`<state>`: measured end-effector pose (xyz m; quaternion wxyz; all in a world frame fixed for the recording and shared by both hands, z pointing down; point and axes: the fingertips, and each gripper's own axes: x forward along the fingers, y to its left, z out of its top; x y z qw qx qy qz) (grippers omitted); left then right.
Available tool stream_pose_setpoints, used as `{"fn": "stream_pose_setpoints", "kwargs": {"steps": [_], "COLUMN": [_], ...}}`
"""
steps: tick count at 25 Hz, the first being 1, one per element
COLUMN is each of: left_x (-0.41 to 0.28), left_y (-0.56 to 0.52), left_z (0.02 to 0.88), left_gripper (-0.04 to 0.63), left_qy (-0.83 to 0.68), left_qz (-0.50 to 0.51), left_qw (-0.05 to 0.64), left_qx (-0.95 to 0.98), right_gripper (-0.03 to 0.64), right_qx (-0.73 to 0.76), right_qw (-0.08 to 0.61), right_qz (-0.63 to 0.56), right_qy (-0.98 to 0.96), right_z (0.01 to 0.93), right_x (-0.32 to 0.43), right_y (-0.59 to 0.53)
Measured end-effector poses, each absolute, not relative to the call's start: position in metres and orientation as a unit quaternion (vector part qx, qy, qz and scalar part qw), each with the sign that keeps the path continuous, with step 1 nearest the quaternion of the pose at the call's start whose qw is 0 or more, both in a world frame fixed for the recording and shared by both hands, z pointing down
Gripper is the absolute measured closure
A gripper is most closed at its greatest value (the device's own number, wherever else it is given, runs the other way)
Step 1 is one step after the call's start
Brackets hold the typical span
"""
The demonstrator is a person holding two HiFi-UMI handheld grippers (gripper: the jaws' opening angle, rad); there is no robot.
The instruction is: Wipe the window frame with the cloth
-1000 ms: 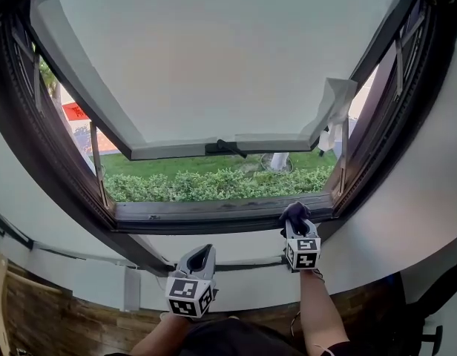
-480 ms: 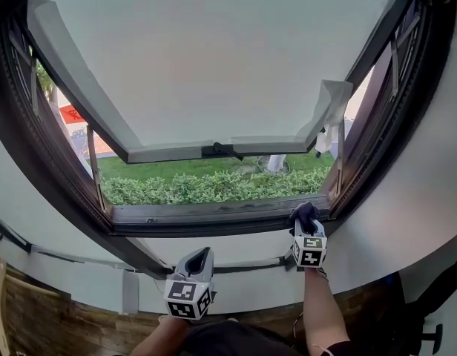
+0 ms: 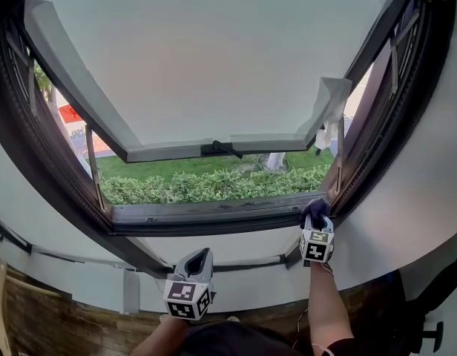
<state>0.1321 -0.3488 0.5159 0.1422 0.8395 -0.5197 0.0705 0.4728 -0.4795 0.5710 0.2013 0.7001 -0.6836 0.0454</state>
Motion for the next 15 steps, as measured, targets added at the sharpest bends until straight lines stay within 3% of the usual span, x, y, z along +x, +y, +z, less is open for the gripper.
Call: {"fn": "stream_pose_setpoints", "kwargs": {"steps": [15], "left_x": [0.121], "left_y": [-0.339], "left_z": [0.522], "left_gripper": [0.588], "left_qy": [-0.529], "left_qz": [0.078], "left_qw": [0.150], "left_qx": [0.832], "right_gripper": [0.537], "right_qx": [0.738], "right_qw": [0.230], "right_qz": [0.029], "right_qy": [-0.634], "right_z": [0.564], "right_x": [0.507], "right_y": [-0.483]}}
